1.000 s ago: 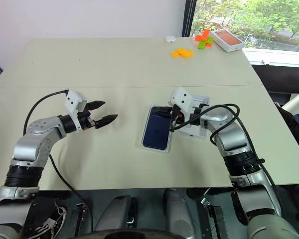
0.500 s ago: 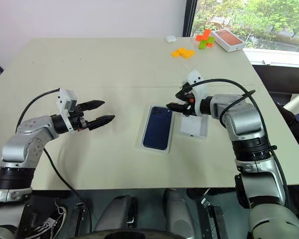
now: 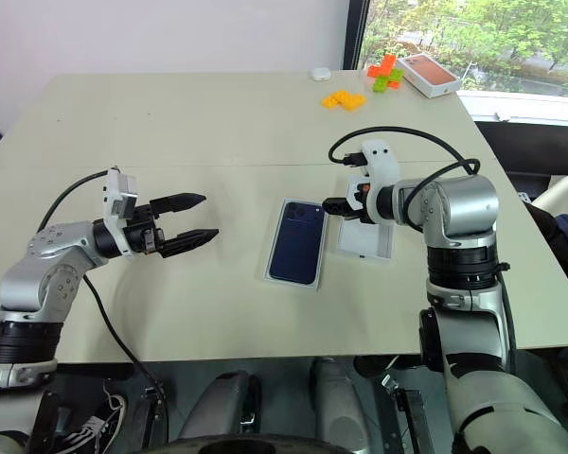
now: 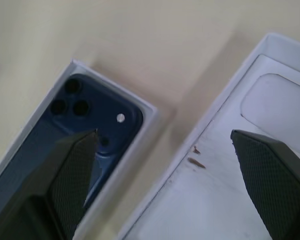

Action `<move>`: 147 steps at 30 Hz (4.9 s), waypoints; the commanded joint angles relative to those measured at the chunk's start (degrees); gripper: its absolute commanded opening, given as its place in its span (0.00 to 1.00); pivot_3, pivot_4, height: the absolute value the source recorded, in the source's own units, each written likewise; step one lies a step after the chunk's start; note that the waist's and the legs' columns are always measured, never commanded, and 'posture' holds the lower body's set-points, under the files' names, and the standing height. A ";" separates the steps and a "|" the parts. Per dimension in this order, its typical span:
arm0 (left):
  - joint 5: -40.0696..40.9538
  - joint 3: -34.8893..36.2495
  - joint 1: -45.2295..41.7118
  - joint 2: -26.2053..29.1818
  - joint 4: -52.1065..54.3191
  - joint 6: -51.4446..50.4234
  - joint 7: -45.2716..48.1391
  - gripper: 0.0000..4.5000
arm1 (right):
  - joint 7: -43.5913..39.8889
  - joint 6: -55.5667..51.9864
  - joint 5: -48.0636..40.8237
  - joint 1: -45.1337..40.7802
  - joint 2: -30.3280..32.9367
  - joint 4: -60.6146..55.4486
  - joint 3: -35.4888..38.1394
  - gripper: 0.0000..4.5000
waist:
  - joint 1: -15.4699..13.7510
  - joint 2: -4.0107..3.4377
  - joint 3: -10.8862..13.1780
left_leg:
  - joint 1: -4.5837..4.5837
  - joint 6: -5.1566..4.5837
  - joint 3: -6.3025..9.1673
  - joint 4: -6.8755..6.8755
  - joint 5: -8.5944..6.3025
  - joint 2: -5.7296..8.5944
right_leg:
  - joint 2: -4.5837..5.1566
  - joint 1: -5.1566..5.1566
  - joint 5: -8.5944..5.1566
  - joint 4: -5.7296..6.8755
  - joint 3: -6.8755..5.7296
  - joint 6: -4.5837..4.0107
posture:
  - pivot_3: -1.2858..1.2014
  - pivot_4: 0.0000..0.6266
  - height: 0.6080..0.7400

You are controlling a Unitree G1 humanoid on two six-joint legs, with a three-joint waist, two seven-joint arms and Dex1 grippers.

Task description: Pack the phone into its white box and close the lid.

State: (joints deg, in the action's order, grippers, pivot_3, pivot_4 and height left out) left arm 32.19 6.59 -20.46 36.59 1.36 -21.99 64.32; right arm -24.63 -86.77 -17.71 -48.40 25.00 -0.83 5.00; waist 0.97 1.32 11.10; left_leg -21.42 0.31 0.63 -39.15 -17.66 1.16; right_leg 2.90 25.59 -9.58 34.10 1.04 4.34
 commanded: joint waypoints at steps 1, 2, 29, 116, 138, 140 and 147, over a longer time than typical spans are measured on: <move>0.52 0.93 0.29 1.38 2.24 1.06 1.51 1.00 | 3.28 -0.56 1.61 -2.25 -0.81 2.00 0.38 0.99 | -0.08 0.00 0.00 | -0.01 -0.01 0.01 0.00 -0.01 0.01 | 0.00 0.00 0.00 0.00 0.00 0.00 | 0.52 0.24 1.00; -0.15 0.56 0.83 1.73 2.60 1.87 1.84 1.00 | 3.99 0.05 2.01 -2.43 -1.19 3.00 0.08 0.99 | 0.00 0.00 0.00 | -0.01 -0.03 -0.01 0.00 -0.02 0.01 | 0.01 -0.01 0.00 -0.02 0.00 0.00 | 0.52 0.24 1.00; -1.38 -1.22 3.42 3.02 5.66 1.66 1.76 1.00 | 8.36 1.25 5.41 -3.11 -0.53 5.84 -9.62 0.99 | 0.21 -0.01 0.00 | -0.03 -0.18 -0.11 0.02 -0.10 -0.02 | -0.04 0.06 -0.01 -0.04 0.06 0.02 | 0.52 0.24 1.00; -0.95 -2.56 2.74 -0.44 5.90 0.89 -1.18 1.00 | 12.79 -2.31 -17.95 -1.49 15.01 -1.77 -19.90 0.01 | -0.12 -0.02 0.00 | -0.97 -0.55 -0.29 -0.02 -0.31 -0.12 | -0.09 0.82 0.04 -0.62 0.16 0.06 | 0.52 0.24 1.00; -0.43 -0.48 0.45 0.19 3.33 0.73 -2.87 1.00 | 16.52 1.62 -26.78 -13.95 -19.21 0.95 28.58 0.01 | 0.14 -0.07 -0.02 | -0.95 -0.48 -0.28 -0.04 -0.26 -0.02 | 0.01 0.96 0.13 0.02 0.19 0.02 | 0.52 0.24 1.00; -0.38 -0.47 0.29 0.14 3.36 0.56 -2.98 1.00 | 15.64 1.78 -28.39 -12.29 -20.33 -2.41 27.00 0.01 | 0.16 -0.07 -0.02 | -0.95 -0.48 -0.25 -0.02 -0.26 -0.01 | 0.00 0.96 0.13 0.02 0.18 0.02 | 0.52 0.24 1.00; -0.20 -0.31 0.30 -0.17 4.19 -0.31 -3.43 1.00 | 20.02 -5.14 -41.62 -12.78 -29.93 1.55 41.51 0.01 | 0.20 -0.07 -0.03 | -0.87 -0.45 -0.24 -0.07 -0.24 -0.04 | -0.03 0.93 0.13 0.11 0.18 0.02 | 0.52 0.24 1.00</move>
State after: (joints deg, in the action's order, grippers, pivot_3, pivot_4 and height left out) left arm 30.73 5.09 -19.32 36.02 4.02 -22.22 61.00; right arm -5.90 -90.73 -54.49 -59.40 -3.85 0.69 43.30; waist 1.17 1.25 11.07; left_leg -22.28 -0.14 0.39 -39.22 -17.90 1.11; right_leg 2.86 26.53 -9.45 34.21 1.22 4.36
